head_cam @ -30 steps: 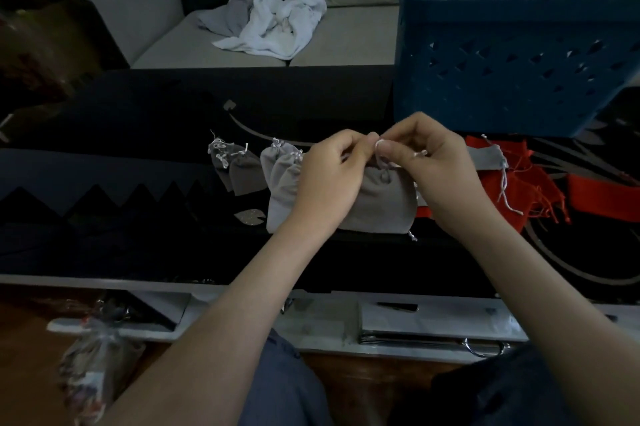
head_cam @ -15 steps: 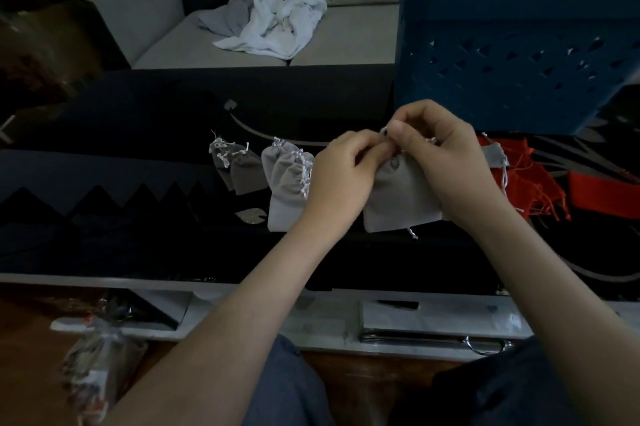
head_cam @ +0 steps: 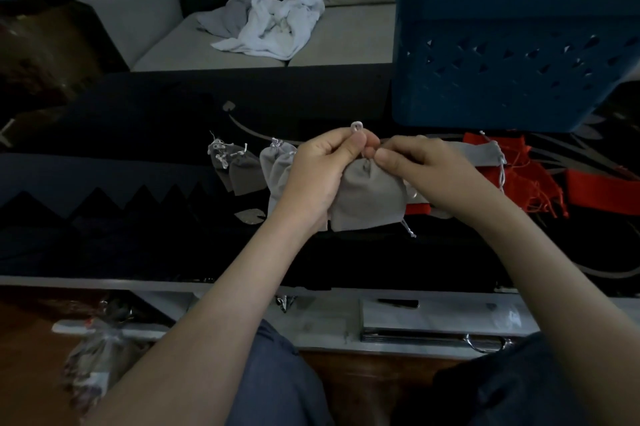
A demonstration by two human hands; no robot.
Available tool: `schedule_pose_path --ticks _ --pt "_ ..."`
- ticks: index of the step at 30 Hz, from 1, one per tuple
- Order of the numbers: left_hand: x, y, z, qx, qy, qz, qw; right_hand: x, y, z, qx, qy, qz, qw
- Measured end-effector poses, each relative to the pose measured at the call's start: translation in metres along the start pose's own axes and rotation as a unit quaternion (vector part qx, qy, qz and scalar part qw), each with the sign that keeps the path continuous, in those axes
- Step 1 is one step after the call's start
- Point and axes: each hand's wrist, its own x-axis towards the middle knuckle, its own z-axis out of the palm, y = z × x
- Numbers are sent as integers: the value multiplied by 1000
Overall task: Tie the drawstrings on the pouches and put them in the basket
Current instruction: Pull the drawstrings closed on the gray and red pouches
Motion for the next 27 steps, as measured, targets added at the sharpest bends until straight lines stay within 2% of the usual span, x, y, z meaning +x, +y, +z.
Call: schedule_pose_path --ticks 4,9,13,16,18,22,25,27 --pt "-2 0 -2 45 -6 -17 999 -2 1 -2 65 -47 57 995" --pt "0 -1 -2 100 13 -19 995 0 4 -2 7 -28 99 995" --pt "1 -3 -5 131 21 -14 991 -2 2 -6 161 24 149 975" --pt "2 -4 -3 145 26 -8 989 -2 -4 -5 277 51 133 950" --pt "2 -5 -2 146 27 -4 989 -2 -6 -2 297 31 101 949" --pt "2 -7 2 136 29 -19 990 -5 -6 6 252 -29 20 967" --pt "3 -10 2 134 42 -28 990 -5 -9 10 174 -2 -22 985" --pt "3 -10 1 119 44 -27 992 -3 -9 12 164 29 -30 986"
